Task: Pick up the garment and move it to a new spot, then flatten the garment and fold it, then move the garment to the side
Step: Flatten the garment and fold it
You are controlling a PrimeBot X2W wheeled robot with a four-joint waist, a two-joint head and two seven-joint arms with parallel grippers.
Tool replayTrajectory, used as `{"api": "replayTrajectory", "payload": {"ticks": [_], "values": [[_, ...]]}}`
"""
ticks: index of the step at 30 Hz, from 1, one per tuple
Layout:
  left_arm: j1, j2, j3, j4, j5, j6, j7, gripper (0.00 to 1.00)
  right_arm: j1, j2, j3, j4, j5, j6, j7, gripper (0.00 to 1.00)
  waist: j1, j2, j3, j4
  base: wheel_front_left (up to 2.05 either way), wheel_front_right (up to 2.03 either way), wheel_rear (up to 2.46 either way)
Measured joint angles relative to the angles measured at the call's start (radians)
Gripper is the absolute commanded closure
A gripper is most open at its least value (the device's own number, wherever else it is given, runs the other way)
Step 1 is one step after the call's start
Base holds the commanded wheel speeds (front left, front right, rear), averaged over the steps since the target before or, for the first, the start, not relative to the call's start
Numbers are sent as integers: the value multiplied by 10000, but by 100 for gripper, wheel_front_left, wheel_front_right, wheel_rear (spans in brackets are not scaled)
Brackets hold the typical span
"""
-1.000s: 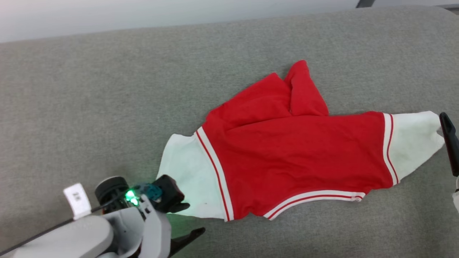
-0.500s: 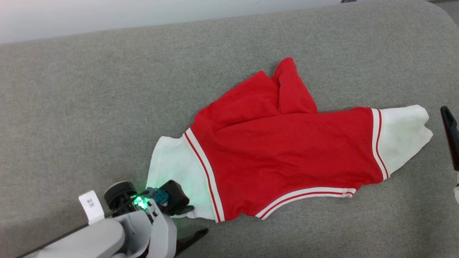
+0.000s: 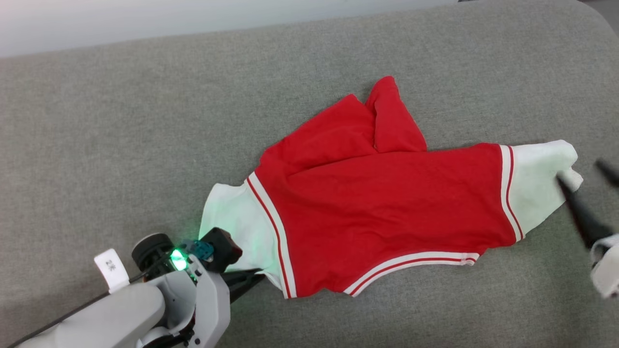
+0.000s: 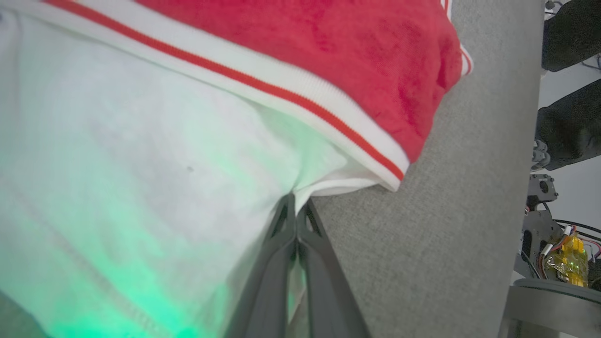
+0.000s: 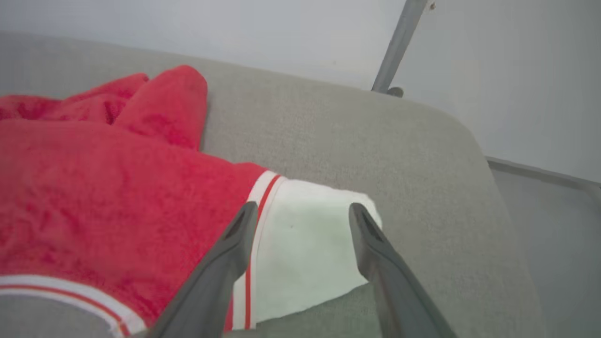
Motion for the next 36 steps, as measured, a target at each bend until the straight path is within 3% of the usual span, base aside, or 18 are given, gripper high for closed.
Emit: {"api": "replayTrajectory", "payload": {"ticks": [6, 12, 25, 26, 28, 29, 36], "values": [[-198, 2, -48, -136, -2, -2, -102, 95, -94, -1101, 1183, 226, 1101, 0, 2940, 0, 0, 0, 143, 120, 0, 0, 0], [-416, -19, -50, -387, 33, 0, -150, 85, -940, -1411, 1482, 663, 1678, 0, 4945, 0, 0, 0, 393, 317, 0, 0, 0], [-696, -274, -50, -523, 100, -2, -410, 80, -2060, -988, 2892, 2681, 997, 8, 4792, 0, 0, 0, 786, 799, 0, 0, 0], [-699, -280, -54, -514, 98, -4, -435, 80, -2089, -963, 2964, 2746, 997, 8, 4740, 22, 0, 0, 785, 808, 0, 0, 0], [-699, -274, -69, -466, 56, -4, -541, 80, -2173, -943, 3131, 2847, 1106, 6, 4629, 87, 0, 0, 771, 801, 0, 0, 0], [-699, -274, -69, -430, -6, -4, -616, 82, -2215, -974, 3243, 2872, 1124, 4, 4531, 100, 0, 0, 760, 795, 0, 0, 0], [-710, -267, -69, 42, -1099, 44, -1689, 100, -2180, -972, 3143, 2853, 1732, 0, 3279, 100, 0, 0, 542, 773, 0, 0, 0]]}}
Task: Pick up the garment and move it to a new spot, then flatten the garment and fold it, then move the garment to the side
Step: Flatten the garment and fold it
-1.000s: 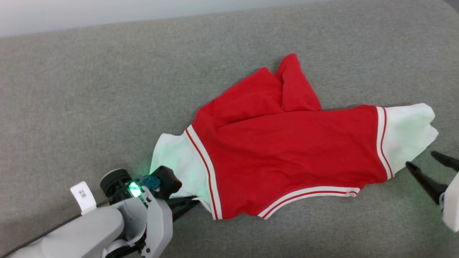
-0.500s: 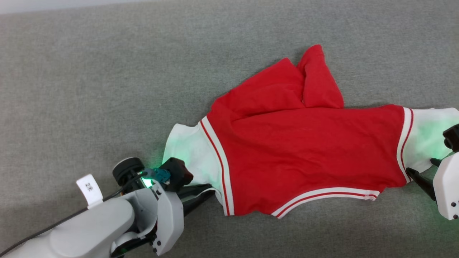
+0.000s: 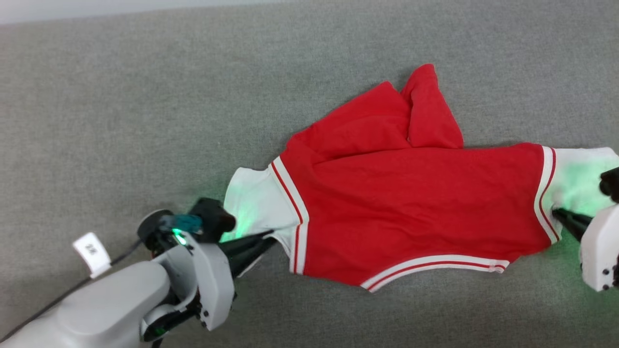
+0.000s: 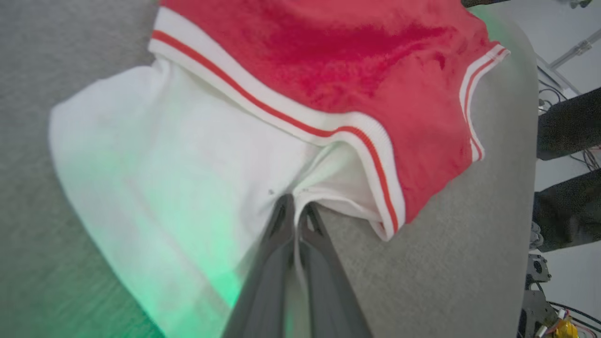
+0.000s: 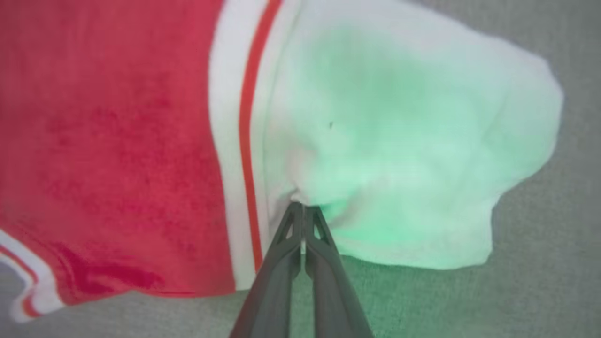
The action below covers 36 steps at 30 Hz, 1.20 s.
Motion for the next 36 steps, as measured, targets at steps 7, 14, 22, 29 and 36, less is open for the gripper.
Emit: {"api": "replayTrajectory", "payload": {"ticks": [7, 14, 22, 29, 36], "values": [[18, 259, 61, 94, -1300, 50, -1524, 100, 586, -253, -1308, -1751, 1618, -2, -915, 100, 0, 0, -370, 173, 0, 0, 0], [-84, 623, 1492, -965, -2652, 50, -2107, 100, 1041, -364, -2918, -3312, 3041, -4, -1120, 100, 0, 0, -675, 545, 0, 0, 0], [-660, 546, 3333, -612, -3060, 50, -2138, 100, -833, 1285, -3705, -3047, 2872, -4, -1565, 100, 0, 0, -793, 872, 0, 0, 0], [-2836, -537, 4054, 1181, -4437, 52, -1325, 100, -4450, 3342, -3622, -19, 1657, -4, -2186, 100, 0, 0, -268, 848, 0, 0, 0], [-5956, -1409, 4800, 3716, -4535, 52, -1014, 100, -8600, 4533, -3695, 2738, 610, -4, -3156, 100, 1, 0, 666, 748, 0, 0, 0]]}}
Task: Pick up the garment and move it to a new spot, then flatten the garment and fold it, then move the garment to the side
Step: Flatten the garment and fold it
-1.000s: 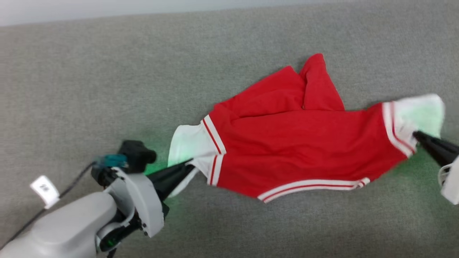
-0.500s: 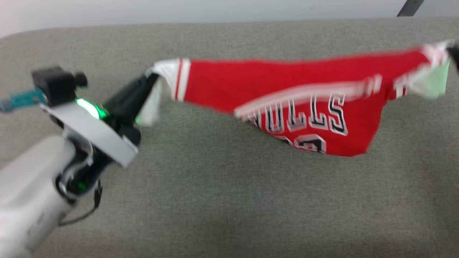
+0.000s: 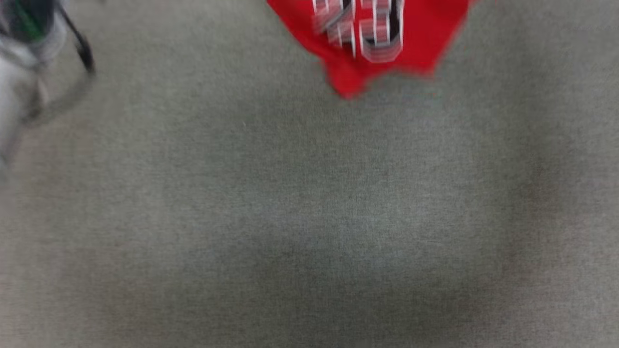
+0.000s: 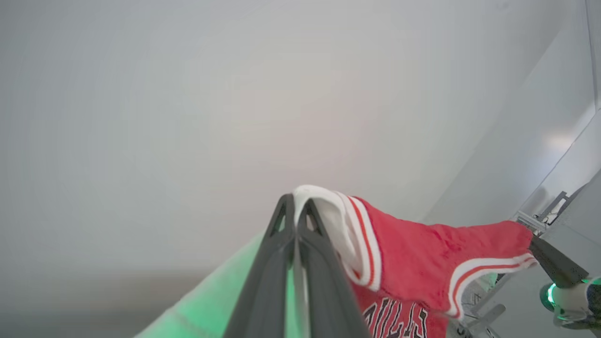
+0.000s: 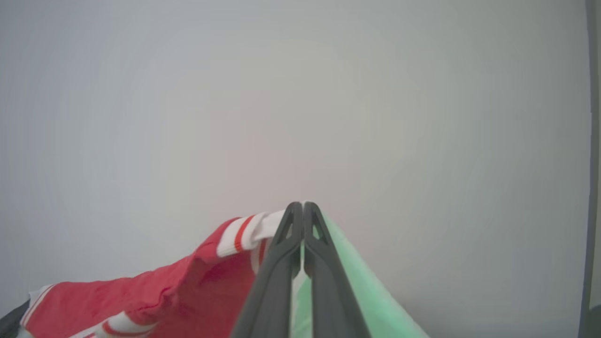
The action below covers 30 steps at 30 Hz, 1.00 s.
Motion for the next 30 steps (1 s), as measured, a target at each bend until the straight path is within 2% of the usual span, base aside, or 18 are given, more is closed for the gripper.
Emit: {"api": "replayTrajectory", "payload": {"ticks": [7, 10, 13, 18, 19, 23, 30], "values": [[-2586, -539, 591, 1110, 382, -2, -744, 100, -2906, 125, -341, 1762, -871, 2, -1628, 100, 0, 0, 725, -99, 0, 0, 0], [-2745, -650, 662, 1103, 169, 0, -765, 100, -3212, 140, -92, 2259, -880, 2, -1707, 100, -1, 0, 740, -121, 0, 0, 0], [-2514, -522, 527, 784, 31, 0, -679, 100, -3055, 50, 453, 2378, -807, 2, -1551, 100, -1, 0, 660, -95, 0, 0, 0], [-369, 33, -272, -529, -449, 0, 61, 100, -1372, -307, 1578, 2008, -322, 2, -1448, 100, 0, 0, 543, -70, 0, 0, 0], [120, 144, -278, -880, -765, 0, 71, 100, -922, -449, 1820, 1848, -186, 2, -1404, 100, -1, 0, 519, -68, 0, 0, 0], [1964, 936, -771, -1900, -905, 0, 121, 100, 959, -1189, 2533, 1070, 401, 0, -1183, 100, -1, 0, 414, 16, 0, 0, 0], [4630, 1804, -1519, -3739, -1225, 0, 198, 100, 4090, -2320, 2943, -800, 1461, 0, -700, 100, -1, 0, 153, 45, 0, 0, 0]]}}
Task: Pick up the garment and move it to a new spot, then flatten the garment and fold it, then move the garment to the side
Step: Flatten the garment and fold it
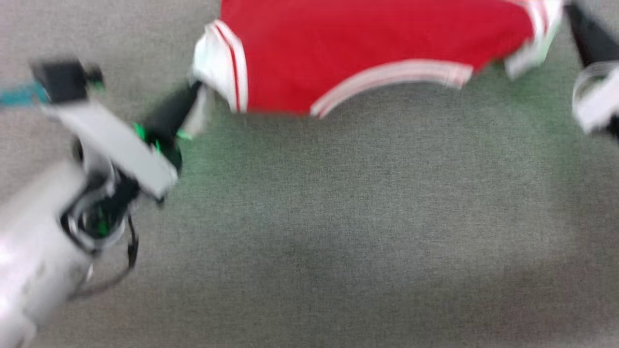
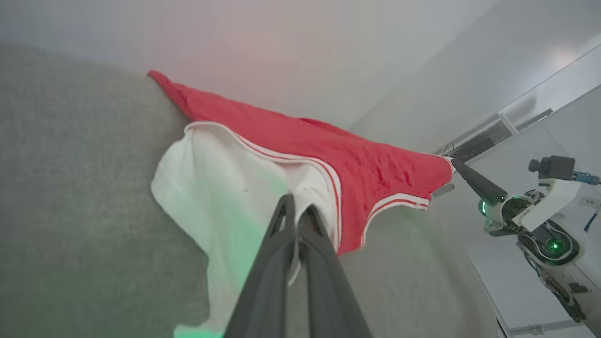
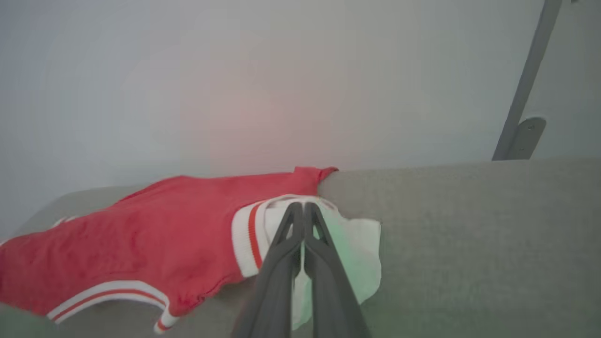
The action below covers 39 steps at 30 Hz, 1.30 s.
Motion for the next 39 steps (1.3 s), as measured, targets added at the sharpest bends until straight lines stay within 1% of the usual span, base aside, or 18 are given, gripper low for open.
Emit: {"api": "replayTrajectory", "payload": {"ticks": [5, 7, 11, 13, 14, 15, 19, 21, 23, 28, 31, 34, 37, 39], "values": [[1122, 621, -447, -1072, 77, 2, 36, 100, 2004, -729, 4, -1565, 376, 2, 763, 100, 0, 0, -263, -11, 0, 0, 0], [1543, 817, -575, -1538, 69, 4, -21, 100, 2749, -947, -107, -2194, 466, 0, 1133, 100, 0, 0, -394, -32, 0, 0, 0], [2414, 1461, -807, -2236, 117, 4, -286, 100, 4246, -1271, -420, -3461, 621, 0, 1919, 100, 0, 0, -641, -128, 0, 0, 0], [2796, 1745, -943, -2594, 167, 4, -368, 100, 5011, -1377, -711, -4029, 685, 0, 2270, 100, 0, 0, -744, -180, 0, 0, 0], [3385, 2102, -1041, -3300, 25, 4, -556, 100, 6138, -1503, -1095, -4853, 671, 0, 2884, 100, 0, 0, -872, -240, 0, 0, 0], [3567, 2284, -1078, -3501, 25, 4, -587, 100, 6509, -1557, -1256, -5081, 606, 0, 3085, 100, 0, 0, -907, -250, 0, 0, 0], [4268, 2993, -1227, -4339, -125, 4, -675, 100, 7990, -1546, -1837, -6098, 573, 0, 4031, 100, 0, 0, -1025, -257, 0, 0, 0], [4604, 3390, -1356, -4769, -157, 4, -662, 100, 8654, -1434, -2144, -6566, 608, 0, 4433, 100, 0, 0, -1062, -262, 0, 0, 0], [4886, 3634, -1352, -5208, -336, 4, -723, 100, 9205, -1367, -2439, -6961, 662, 0, 4878, 100, 0, 0, -1084, -260, 0, 0, 0], [5469, 4316, -1522, -6130, -272, 4, -736, 100, 10462, -1055, -3173, -7923, 754, 0, 5856, 100, 0, 0, -1120, -225, 0, 0, 0], [5637, 4504, -1530, -6337, -221, 4, -807, 100, 10914, -796, -3626, -8489, 662, 0, 6251, 100, 0, 0, -1134, -186, 0, 0, 0], [5637, 4408, -1488, -6015, -33, 4, -892, 100, 10923, -481, -3981, -8788, 297, 0, 6362, 100, 0, 0, -1148, -167, 0, 0, 0], [5584, 3737, -1467, -5822, -94, 4, -878, 100, 10353, -259, -3906, -8581, -184, 0, 6408, 100, 0, 0, -1190, -204, 0, 0, 0], [5488, 3246, -1356, -5628, -385, 4, -855, 100, 9845, -50, -3756, -8170, -424, 0, 6366, 100, 0, 0, -1216, -228, 0, 0, 0]]}}
